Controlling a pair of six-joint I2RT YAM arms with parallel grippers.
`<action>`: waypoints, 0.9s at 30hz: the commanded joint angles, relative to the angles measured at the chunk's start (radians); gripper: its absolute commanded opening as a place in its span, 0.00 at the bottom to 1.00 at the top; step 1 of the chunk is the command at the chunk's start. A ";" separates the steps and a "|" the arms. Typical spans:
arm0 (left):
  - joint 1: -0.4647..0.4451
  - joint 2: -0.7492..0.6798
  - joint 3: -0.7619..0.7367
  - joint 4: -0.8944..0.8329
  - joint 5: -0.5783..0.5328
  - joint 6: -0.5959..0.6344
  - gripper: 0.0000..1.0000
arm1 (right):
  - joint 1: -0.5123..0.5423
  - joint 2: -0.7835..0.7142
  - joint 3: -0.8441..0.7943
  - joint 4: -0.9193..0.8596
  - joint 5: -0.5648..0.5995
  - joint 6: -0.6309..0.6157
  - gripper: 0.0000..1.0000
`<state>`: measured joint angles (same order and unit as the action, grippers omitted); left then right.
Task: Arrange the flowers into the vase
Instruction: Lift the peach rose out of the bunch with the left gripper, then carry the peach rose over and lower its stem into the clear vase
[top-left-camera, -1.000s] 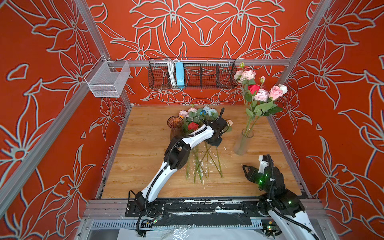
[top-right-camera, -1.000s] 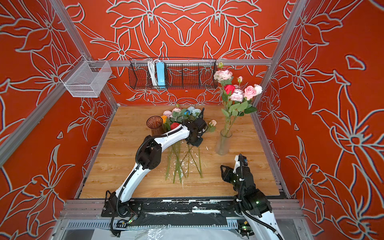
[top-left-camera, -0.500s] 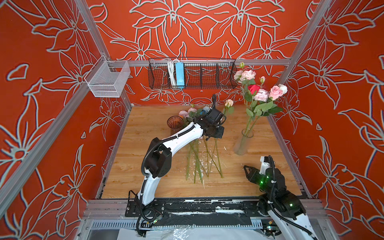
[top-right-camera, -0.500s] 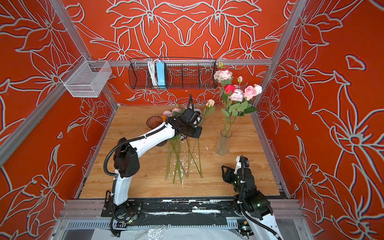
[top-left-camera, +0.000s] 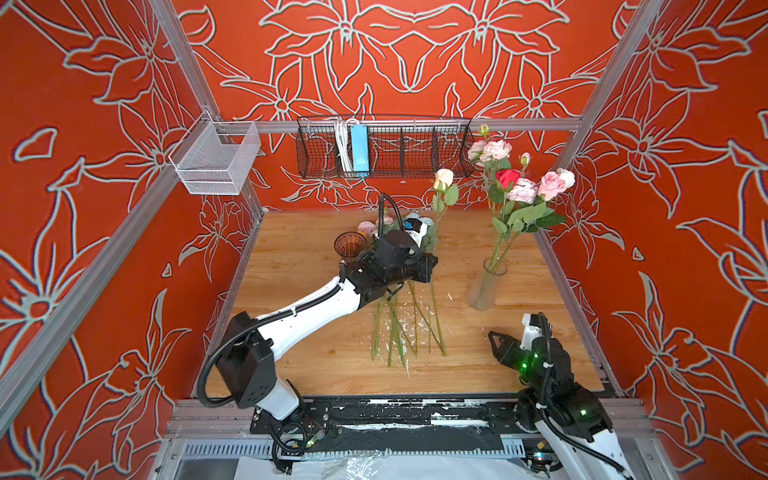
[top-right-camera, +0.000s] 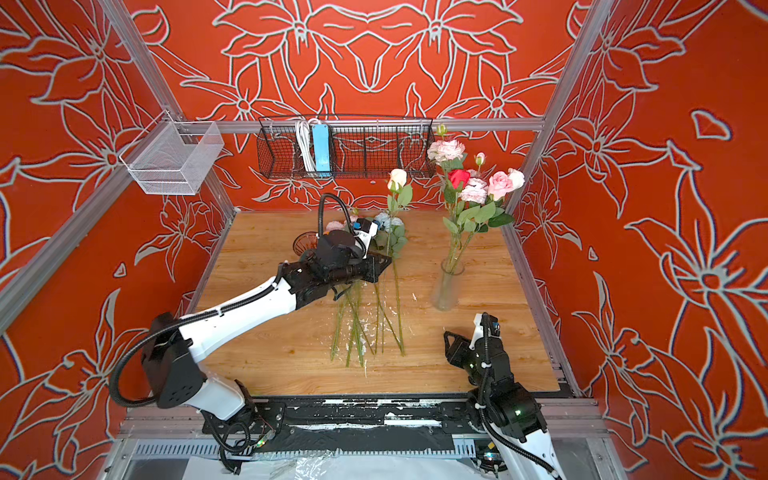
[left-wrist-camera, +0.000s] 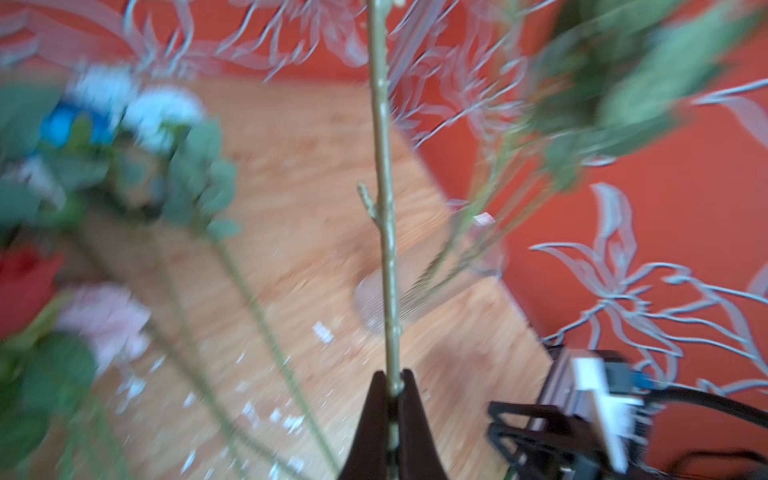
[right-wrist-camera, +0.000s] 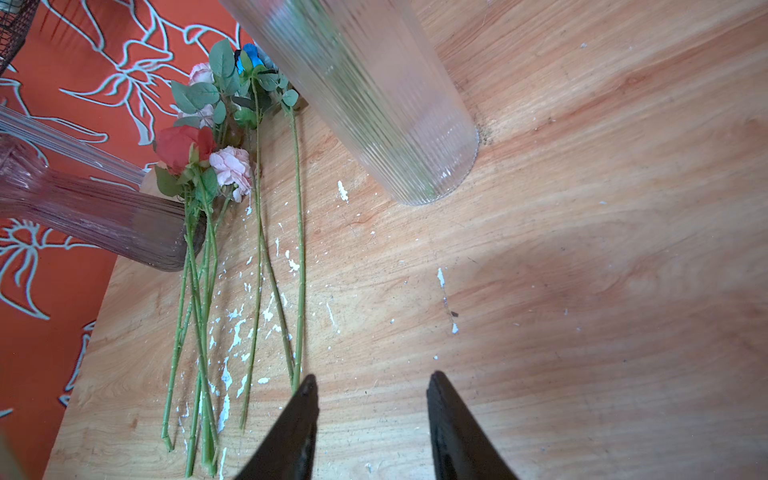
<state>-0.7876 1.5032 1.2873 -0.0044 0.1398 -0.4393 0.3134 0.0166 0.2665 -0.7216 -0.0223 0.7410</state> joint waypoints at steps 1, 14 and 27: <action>-0.062 -0.056 -0.004 0.249 0.009 0.140 0.00 | -0.004 -0.010 -0.006 0.006 0.010 0.008 0.47; -0.191 0.175 0.212 0.840 -0.017 0.552 0.00 | -0.004 -0.009 -0.053 0.053 -0.016 0.044 0.48; -0.207 0.457 0.465 0.855 -0.069 0.673 0.00 | -0.006 -0.009 0.037 -0.031 0.057 -0.018 0.48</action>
<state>-0.9855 1.9495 1.7088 0.7948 0.0883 0.1802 0.3134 0.0162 0.2581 -0.7219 -0.0139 0.7406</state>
